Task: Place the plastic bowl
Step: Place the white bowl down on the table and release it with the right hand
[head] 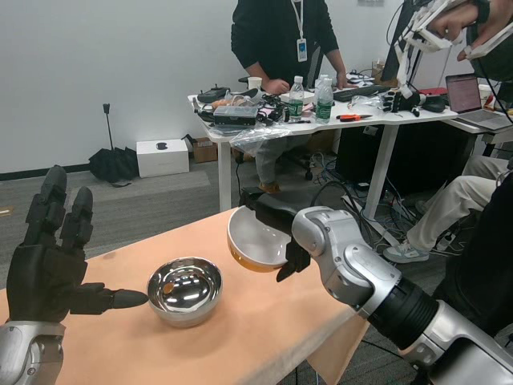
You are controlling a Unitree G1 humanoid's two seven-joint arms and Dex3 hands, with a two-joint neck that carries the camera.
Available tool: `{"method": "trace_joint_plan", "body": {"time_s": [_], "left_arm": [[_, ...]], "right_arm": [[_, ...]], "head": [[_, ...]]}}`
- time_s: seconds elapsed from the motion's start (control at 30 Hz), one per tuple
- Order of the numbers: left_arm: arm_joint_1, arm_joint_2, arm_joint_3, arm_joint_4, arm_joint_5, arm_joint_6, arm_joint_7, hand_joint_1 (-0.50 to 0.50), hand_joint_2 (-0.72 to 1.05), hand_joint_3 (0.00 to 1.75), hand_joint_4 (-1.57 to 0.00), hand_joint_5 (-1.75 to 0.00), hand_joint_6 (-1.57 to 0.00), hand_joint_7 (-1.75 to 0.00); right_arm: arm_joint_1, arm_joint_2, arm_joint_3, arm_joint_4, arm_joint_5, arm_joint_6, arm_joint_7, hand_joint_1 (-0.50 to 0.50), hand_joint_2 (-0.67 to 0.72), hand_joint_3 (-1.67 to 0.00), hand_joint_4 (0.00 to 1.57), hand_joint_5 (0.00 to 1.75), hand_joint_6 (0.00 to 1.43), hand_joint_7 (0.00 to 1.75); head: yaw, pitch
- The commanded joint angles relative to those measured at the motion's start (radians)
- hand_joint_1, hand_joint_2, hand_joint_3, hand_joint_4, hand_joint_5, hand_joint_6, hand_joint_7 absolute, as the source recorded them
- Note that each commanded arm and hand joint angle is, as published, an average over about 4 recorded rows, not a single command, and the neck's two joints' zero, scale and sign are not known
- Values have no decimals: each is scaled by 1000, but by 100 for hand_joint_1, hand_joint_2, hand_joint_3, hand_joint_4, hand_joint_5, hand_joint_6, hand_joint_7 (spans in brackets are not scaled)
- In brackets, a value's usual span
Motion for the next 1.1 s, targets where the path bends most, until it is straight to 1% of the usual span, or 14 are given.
{"method": "trace_joint_plan", "body": {"time_s": [0.03,0.13,0.27,0.33,0.4,0.47,0.57,0.63,0.7,0.77,0.9,1.0,1.07,1.1], "left_arm": [[0,9,2,4,-5,2,-2,-50,7,9,0,0,0,0],[0,9,2,4,-5,2,-2,-50,7,9,0,0,0,0],[1,9,7,1,-5,2,-2,-50,7,9,0,0,0,0],[1,9,11,1,-5,2,-2,-50,7,9,0,0,0,0],[1,9,13,1,-5,2,-2,-50,7,9,0,0,0,0],[1,9,13,2,-5,2,-2,-50,7,4,0,0,0,0],[-1,11,8,3,-5,2,-2,-50,7,7,0,0,0,0],[-4,11,5,3,-5,2,-2,-50,7,9,0,0,0,0],[-7,11,3,4,-5,2,-2,-50,7,4,0,0,0,0],[-8,11,2,5,-5,2,-2,-50,7,2,0,0,0,0],[-8,11,0,7,-5,4,-2,-50,7,7,0,0,0,0],[-9,11,0,8,-5,7,-2,-50,7,9,0,0,0,0],[-9,11,0,10,-5,8,-2,-50,7,7,0,0,0,0],[-9,11,-1,10,-5,8,-2,-50,7,4,0,0,0,0]], "right_arm": [[8,0,-10,5,-1,3,-1,-50,-54,-159,49,160,51,168],[18,-1,-11,9,-3,3,-1,-50,-54,-159,49,162,51,168],[60,-19,-7,10,-4,3,-1,-50,-54,-159,51,160,50,168],[82,-27,-6,12,-2,3,-2,-50,-54,-159,51,165,49,168],[103,-33,-8,23,1,3,-7,-50,-54,-159,51,165,48,168],[120,-35,-11,46,5,2,-14,-50,-54,-159,51,165,46,168],[143,-34,-20,87,7,1,-34,-50,-54,-159,51,165,42,168],[157,-30,-24,114,9,-2,-52,-48,-51,-155,48,165,38,168],[166,-26,-25,140,12,-5,-67,-46,-45,-147,43,165,31,168],[173,-22,-23,166,16,-12,-76,-46,-41,-137,39,165,29,168],[182,-11,-19,212,26,-38,-95,-46,-41,-125,29,165,23,168],[184,2,-22,239,30,-58,-125,-46,-41,-119,20,158,11,154],[185,5,-21,261,30,-70,-138,-46,-41,-119,14,145,6,140],[185,5,-19,270,31,-73,-141,-46,-40,-119,12,133,4,131]], "head": [[0,3],[4,8],[10,8],[7,8],[2,8],[0,12],[-6,13],[-11,12],[-12,12],[-13,12],[-17,7],[-17,-1],[-13,-3],[-11,-3]]}}
